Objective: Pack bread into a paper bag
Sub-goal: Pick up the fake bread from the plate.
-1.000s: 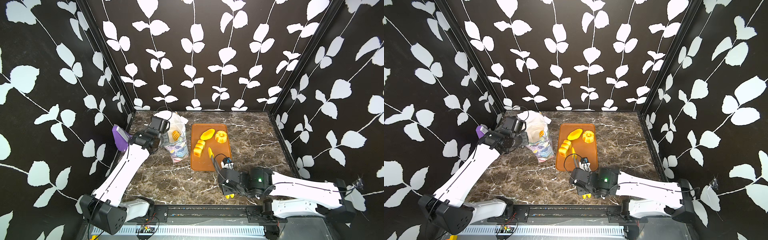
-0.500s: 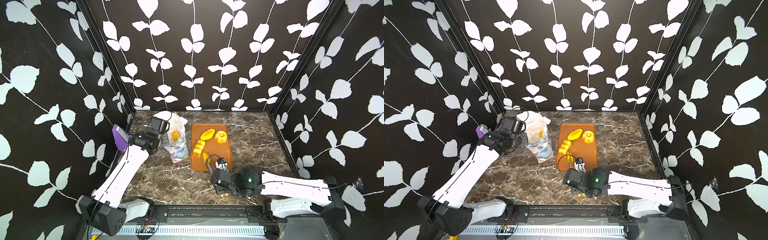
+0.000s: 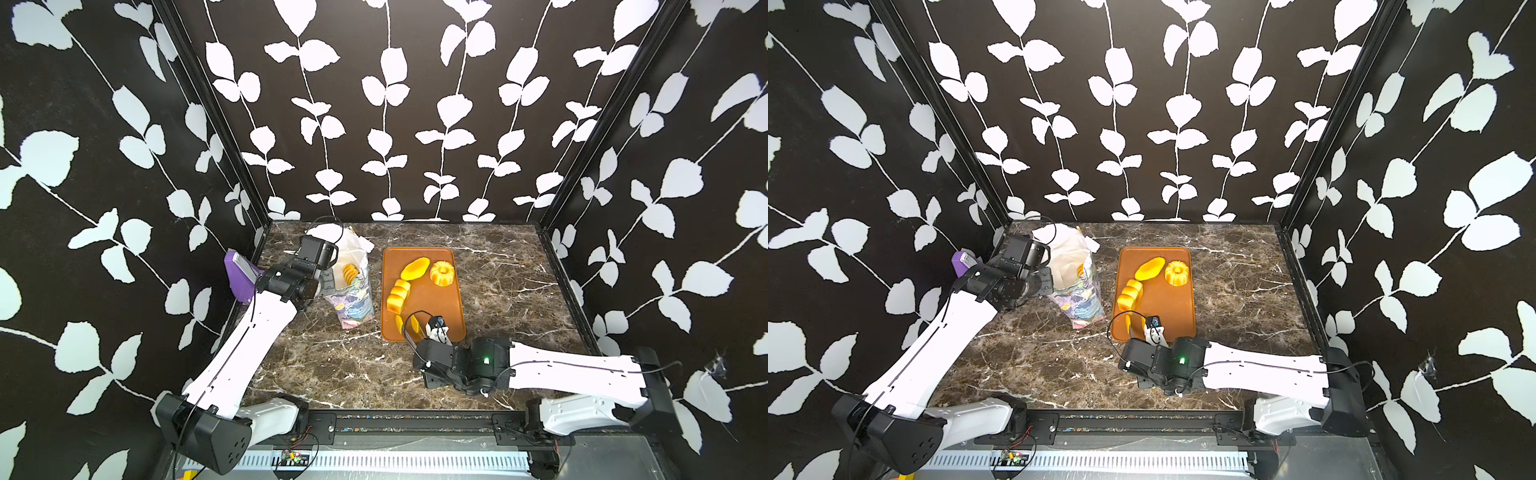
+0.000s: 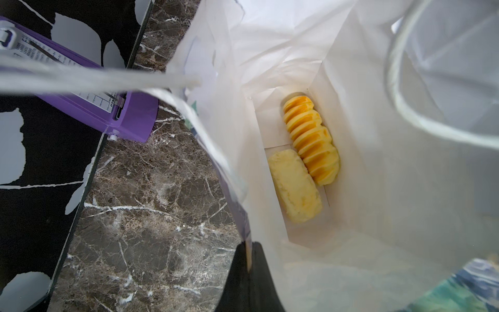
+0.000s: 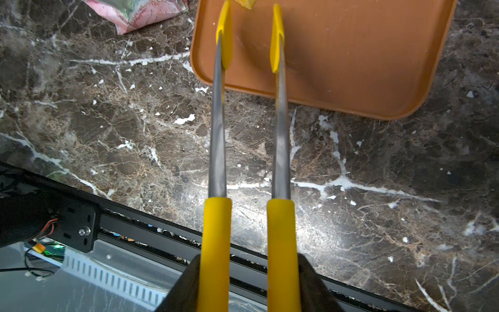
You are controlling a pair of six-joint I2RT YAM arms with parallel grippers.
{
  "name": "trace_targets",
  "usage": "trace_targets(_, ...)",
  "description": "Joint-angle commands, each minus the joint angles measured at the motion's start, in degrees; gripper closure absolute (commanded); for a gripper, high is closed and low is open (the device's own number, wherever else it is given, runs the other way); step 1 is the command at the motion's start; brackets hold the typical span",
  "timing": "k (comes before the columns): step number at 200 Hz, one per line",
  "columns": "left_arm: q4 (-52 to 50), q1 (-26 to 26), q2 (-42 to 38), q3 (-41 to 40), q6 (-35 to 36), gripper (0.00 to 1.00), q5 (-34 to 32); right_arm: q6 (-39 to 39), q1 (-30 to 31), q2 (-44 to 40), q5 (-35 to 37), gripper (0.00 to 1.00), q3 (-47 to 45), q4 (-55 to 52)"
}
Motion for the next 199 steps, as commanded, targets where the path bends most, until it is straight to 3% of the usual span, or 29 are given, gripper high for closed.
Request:
trace_targets(1, -1.0, 0.0, -1.2, 0.1, 0.7, 1.0, -0.6, 0.3, 0.4, 0.3, 2.9, 0.49, 2.6, 1.2)
trace_targets(199, -0.7, 0.0, -0.3, -1.2, 1.8, 1.0, -0.3, -1.9, -2.3, 10.8, 2.2, 0.45, 7.5, 6.8)
